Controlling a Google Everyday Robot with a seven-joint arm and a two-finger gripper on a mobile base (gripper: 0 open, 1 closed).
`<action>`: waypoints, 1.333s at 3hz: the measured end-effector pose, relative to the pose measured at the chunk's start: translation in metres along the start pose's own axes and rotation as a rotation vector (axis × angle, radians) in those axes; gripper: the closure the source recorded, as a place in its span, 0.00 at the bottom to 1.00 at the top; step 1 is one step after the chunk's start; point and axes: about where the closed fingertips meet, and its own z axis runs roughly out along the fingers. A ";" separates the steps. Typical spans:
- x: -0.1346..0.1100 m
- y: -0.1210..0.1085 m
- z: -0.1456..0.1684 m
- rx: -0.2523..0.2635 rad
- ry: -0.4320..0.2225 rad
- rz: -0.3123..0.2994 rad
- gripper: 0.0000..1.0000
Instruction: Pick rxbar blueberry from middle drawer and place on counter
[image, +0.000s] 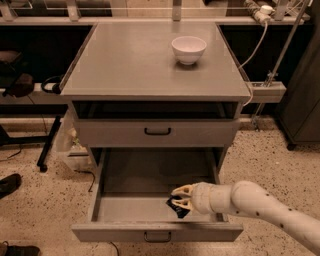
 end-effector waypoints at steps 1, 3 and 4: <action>-0.022 -0.006 -0.048 0.076 -0.031 -0.062 1.00; -0.050 -0.065 -0.123 0.174 0.020 -0.098 1.00; -0.075 -0.106 -0.151 0.204 0.085 -0.112 1.00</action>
Offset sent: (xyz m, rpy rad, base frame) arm -0.0102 -0.0792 0.1470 -0.0002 -0.2367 -0.0990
